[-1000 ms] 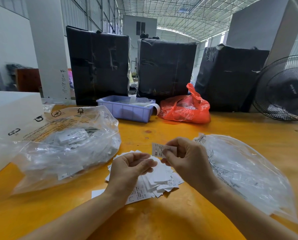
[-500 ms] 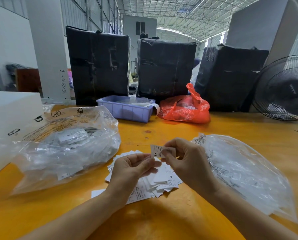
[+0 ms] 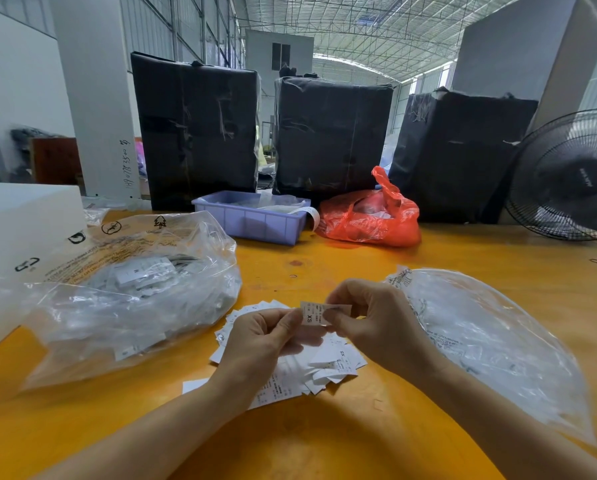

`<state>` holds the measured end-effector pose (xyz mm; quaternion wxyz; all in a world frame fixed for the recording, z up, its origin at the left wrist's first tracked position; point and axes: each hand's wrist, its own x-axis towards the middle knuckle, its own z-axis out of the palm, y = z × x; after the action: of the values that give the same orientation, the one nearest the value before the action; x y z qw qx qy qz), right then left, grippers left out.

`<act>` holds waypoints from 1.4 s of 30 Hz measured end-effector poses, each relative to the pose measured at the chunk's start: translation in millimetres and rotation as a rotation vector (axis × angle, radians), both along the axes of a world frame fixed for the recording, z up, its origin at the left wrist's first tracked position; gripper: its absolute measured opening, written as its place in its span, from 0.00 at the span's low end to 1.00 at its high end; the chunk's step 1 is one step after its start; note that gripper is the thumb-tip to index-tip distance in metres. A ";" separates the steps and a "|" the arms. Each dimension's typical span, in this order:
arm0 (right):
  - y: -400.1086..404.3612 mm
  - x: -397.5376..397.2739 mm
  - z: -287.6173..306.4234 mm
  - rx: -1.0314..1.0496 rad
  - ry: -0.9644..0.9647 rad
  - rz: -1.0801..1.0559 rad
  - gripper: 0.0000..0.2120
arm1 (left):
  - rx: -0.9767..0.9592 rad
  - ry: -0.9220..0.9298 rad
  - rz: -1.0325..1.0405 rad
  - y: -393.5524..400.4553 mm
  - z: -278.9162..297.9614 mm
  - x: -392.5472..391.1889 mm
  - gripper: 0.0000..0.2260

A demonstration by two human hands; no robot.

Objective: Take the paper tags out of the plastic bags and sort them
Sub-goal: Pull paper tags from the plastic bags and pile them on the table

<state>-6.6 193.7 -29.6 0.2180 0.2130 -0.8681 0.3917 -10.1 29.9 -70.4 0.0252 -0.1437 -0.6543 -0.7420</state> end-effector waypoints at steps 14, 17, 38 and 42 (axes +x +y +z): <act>4.8 -1.8 5.0 -0.114 -0.470 0.114 0.10 | -0.150 0.055 0.056 0.9 -1.2 1.6 0.12; 3.8 -2.2 3.3 -0.052 -0.337 0.071 0.07 | -0.109 0.021 0.006 3.2 -0.8 3.4 0.12; -23.4 9.4 -10.9 -0.029 -0.147 0.110 0.14 | 0.152 -0.132 0.132 0.3 12.6 2.6 0.14; -14.1 0.8 -4.5 -0.263 -0.297 0.063 0.06 | 0.132 -0.196 0.011 -5.5 19.2 -2.5 0.14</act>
<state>-5.8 179.6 -34.1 0.1012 0.1498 -0.8249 0.5356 -12.6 24.5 -51.2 -0.0254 -0.0650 -0.6042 -0.7938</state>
